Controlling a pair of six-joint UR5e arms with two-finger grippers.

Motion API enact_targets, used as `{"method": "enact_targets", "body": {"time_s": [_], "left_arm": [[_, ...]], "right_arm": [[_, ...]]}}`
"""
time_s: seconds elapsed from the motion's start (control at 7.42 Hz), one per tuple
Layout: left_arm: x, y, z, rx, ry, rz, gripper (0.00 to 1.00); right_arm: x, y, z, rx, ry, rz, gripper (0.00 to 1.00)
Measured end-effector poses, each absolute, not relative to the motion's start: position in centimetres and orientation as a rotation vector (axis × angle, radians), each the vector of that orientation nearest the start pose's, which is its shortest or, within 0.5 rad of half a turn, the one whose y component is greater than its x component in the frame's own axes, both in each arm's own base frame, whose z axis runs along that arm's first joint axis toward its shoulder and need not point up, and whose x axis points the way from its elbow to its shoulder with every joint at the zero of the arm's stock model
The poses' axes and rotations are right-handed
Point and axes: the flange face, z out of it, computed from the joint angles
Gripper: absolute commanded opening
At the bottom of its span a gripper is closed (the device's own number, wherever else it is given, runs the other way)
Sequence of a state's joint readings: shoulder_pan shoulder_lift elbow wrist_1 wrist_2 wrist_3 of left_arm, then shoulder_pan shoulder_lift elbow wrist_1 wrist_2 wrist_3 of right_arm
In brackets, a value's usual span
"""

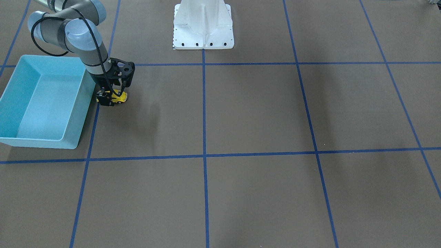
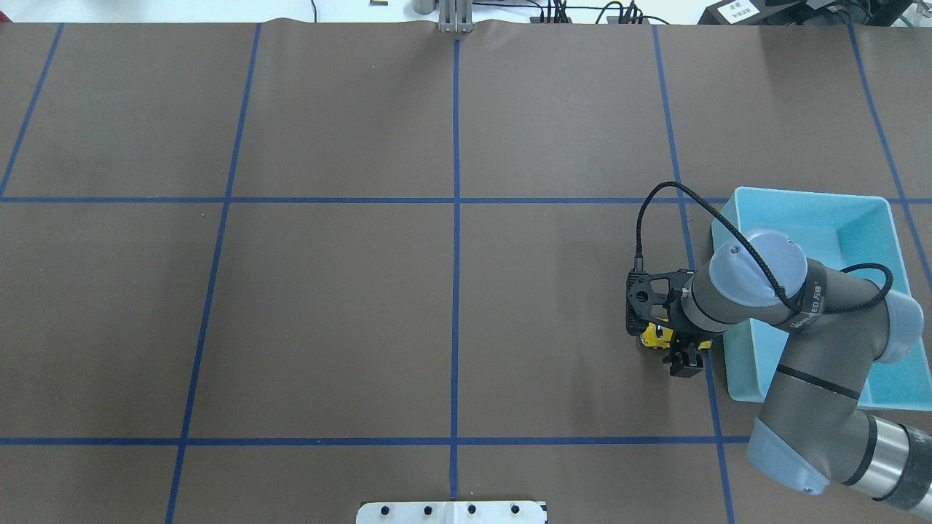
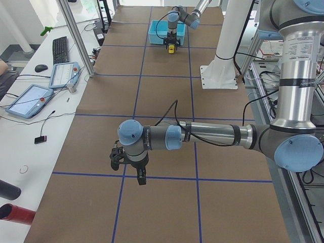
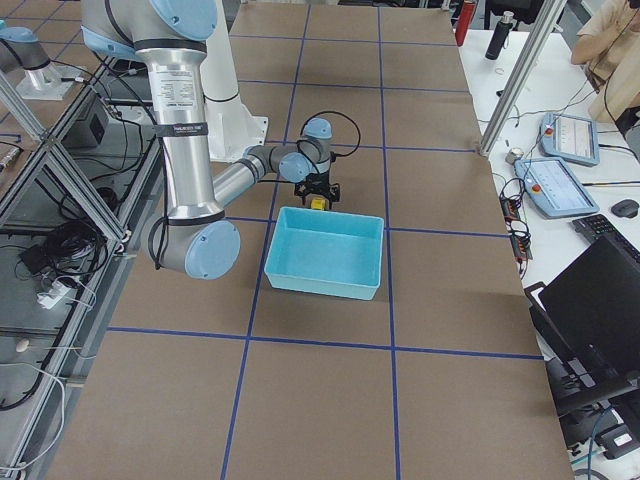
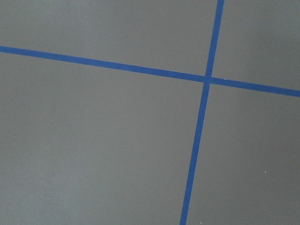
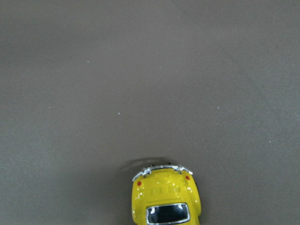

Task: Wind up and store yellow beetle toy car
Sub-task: 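Close the right gripper on the yellow car, then lift the car with the right gripper and lower it into the bin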

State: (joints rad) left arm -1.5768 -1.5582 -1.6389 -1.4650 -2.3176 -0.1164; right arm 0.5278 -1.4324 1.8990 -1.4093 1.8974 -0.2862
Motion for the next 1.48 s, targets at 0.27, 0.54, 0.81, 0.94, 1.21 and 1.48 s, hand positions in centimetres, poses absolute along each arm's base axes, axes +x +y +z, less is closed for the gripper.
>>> {"method": "enact_targets", "body": {"time_s": [0.27, 0.54, 0.81, 0.94, 1.21, 1.48], "left_arm": [[-6.9, -48.1, 64.5, -0.091, 0.744, -0.138, 1.00], [-6.9, -48.1, 64.4, -0.090, 0.744, -0.139, 1.00], [-6.9, -48.1, 64.3, -0.090, 0.744, -0.141, 1.00], [-6.9, -48.1, 64.3, -0.090, 0.744, -0.142, 1.00], [-6.9, -48.1, 64.2, -0.090, 0.744, -0.142, 1.00], [-6.9, -48.1, 64.2, -0.090, 0.744, -0.142, 1.00]], "right_arm": [[-41.7, -36.0, 42.1, 0.509, -0.576, -1.378, 0.00], [-40.9, -35.6, 41.3, 0.499, -0.572, -1.381, 0.00], [-39.3, -35.6, 39.5, 0.479, -0.575, -1.371, 0.00], [-37.6, -36.0, 36.8, 0.460, -0.583, -1.353, 0.00], [-33.9, -37.2, 30.4, 0.442, -0.571, -1.311, 0.00], [-29.0, -38.2, 28.9, 0.422, -0.517, -1.342, 0.00]]}}
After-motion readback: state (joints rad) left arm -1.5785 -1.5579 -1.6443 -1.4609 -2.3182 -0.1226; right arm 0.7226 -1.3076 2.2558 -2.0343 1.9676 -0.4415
